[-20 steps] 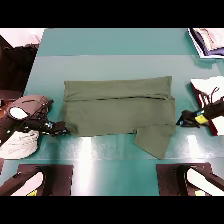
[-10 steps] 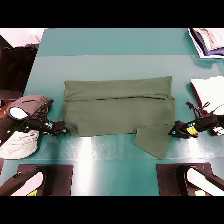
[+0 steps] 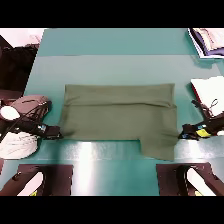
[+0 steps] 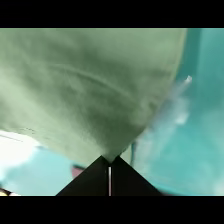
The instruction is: Fold the shirts.
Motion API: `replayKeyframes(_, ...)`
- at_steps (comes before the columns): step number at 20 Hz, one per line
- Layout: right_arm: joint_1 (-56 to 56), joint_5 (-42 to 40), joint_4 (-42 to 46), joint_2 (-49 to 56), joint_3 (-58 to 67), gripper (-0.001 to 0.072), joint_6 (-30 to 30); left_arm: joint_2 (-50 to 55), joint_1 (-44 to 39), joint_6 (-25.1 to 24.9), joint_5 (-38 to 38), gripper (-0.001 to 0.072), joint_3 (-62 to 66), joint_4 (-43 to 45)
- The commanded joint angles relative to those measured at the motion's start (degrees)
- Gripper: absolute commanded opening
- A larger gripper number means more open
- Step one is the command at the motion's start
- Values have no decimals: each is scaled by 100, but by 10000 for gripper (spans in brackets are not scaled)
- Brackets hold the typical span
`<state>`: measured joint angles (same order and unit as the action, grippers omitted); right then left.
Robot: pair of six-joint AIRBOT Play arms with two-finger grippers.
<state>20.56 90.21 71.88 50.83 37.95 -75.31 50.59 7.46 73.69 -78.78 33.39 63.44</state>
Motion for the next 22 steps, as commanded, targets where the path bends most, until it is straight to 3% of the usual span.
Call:
replayKeyframes(1, 2, 533, 754, -1036, 236, 18, -396, -874, 2, 321, -992, 26, 55, 192)
replayKeyframes(4, 0, 109, 203, -1427, 498, 18, -431, -1075, 2, 437, -920, 26, 291, -2)
replayKeyframes(8, -197, -485, -302, -844, 1141, 18, -411, -815, 2, 433, 236, 26, 1143, -72)
replayKeyframes(15, -1276, -1266, -125, 1078, 2159, 18, -391, 1152, 2, 234, 973, 28, 2114, -645)
replayKeyframes(20, -1412, -1674, -149, 2227, 2927, 20, -442, 2332, 2, 236, 1762, 30, 2610, -754)
replayKeyframes(21, -1412, -1733, -151, 2424, 3082, 21, -442, 2448, 2, 240, 1967, 147, 2702, -754)
replayKeyframes(22, -1412, -1860, -190, 2618, 3239, 33, -461, 2529, 2, 348, 2271, 502, 2752, -791)
